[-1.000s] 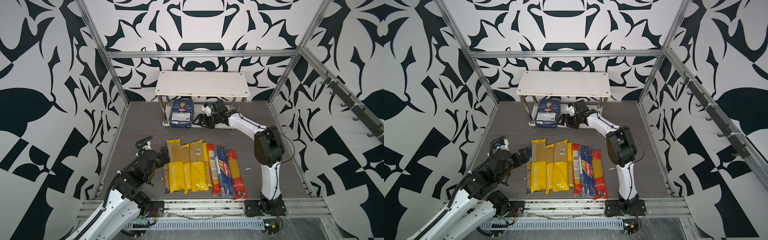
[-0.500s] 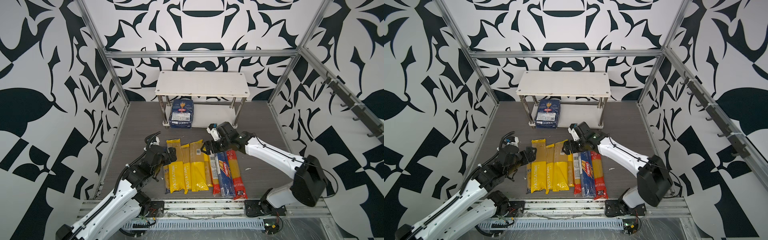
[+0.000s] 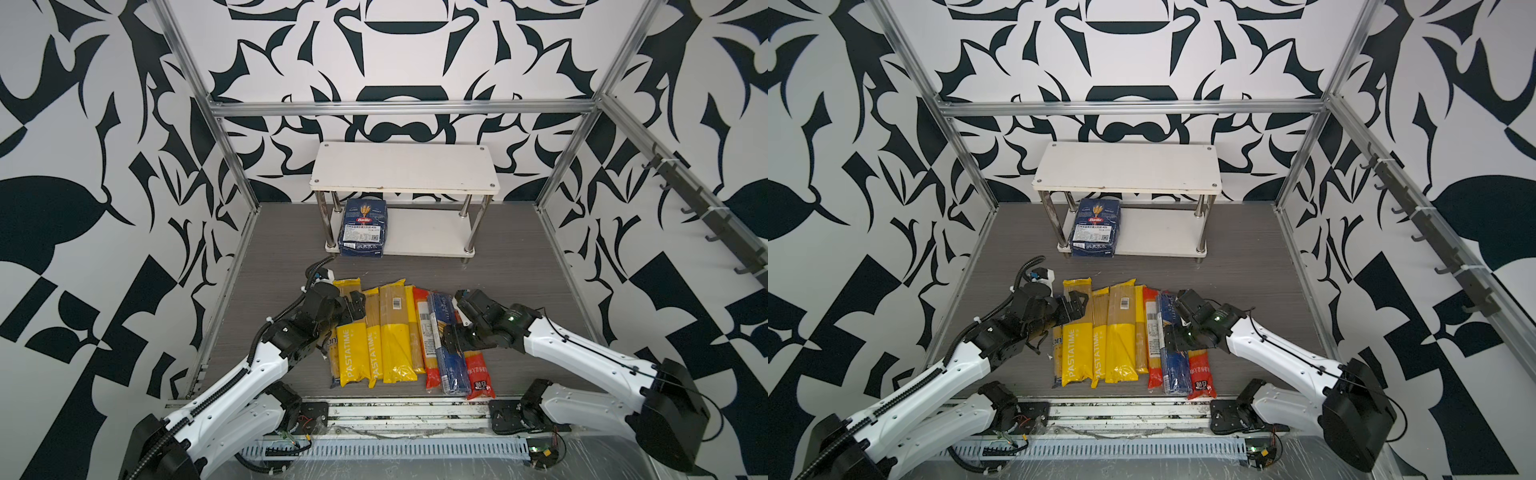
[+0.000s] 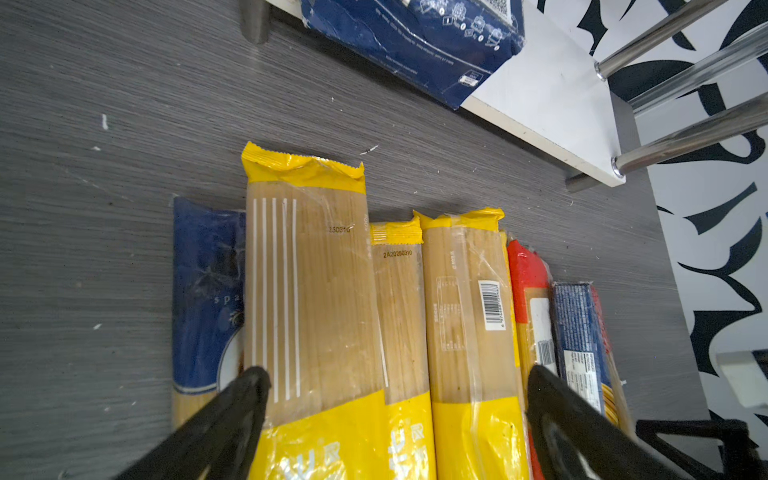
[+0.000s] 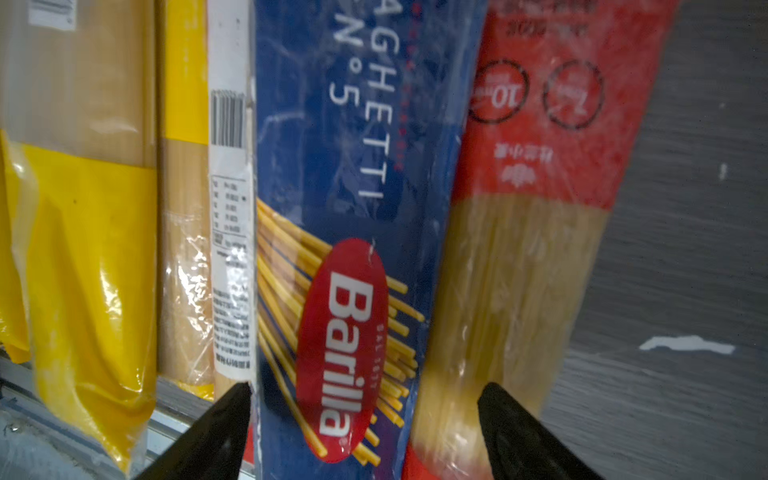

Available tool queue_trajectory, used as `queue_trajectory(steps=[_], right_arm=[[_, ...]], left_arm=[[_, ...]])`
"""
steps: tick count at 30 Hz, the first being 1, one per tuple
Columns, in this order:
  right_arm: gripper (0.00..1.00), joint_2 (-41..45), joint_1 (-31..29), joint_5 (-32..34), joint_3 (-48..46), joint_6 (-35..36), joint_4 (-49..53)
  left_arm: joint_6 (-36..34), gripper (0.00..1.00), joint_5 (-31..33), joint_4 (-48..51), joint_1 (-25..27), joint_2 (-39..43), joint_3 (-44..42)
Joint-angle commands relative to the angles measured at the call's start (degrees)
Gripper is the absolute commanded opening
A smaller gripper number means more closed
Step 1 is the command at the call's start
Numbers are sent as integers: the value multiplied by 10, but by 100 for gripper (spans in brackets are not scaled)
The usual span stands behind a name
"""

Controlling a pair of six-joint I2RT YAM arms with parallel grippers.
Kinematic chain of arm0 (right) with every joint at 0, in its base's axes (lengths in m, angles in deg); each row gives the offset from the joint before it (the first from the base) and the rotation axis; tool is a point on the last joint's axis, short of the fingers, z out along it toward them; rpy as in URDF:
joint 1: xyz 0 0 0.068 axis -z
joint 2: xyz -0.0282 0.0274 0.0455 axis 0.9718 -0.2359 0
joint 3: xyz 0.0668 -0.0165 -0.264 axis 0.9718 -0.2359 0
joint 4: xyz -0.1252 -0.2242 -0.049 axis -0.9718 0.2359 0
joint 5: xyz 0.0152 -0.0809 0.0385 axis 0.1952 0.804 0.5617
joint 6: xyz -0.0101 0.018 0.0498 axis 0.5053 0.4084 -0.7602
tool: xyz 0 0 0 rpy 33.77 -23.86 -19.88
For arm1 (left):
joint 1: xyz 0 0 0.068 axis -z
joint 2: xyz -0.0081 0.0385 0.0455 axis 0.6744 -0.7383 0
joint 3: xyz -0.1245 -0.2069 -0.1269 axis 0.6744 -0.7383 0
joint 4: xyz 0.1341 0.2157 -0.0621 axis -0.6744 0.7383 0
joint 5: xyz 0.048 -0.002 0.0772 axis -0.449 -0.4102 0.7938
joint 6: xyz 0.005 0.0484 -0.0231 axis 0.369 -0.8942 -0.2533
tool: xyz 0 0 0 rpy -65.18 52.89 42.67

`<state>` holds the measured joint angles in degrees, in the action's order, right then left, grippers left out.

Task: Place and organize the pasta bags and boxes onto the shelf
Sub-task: 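Move the right gripper back to the blue Barilla spaghetti pack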

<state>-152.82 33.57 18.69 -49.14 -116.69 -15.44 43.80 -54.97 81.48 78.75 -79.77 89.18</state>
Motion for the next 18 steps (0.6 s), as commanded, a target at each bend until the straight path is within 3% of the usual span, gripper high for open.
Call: queue_trajectory(steps=[1, 9, 18], right_arm=[[88, 32, -13, 12, -16, -46, 9], [88, 58, -82, 28, -36, -101, 6], [88, 7, -105, 20, -57, -118, -50]], left_arm=[[-5, 99, -15, -16, -1, -1, 13], [-5, 99, -10, -16, -1, 13, 1], [-3, 99, -10, -14, -1, 22, -5]])
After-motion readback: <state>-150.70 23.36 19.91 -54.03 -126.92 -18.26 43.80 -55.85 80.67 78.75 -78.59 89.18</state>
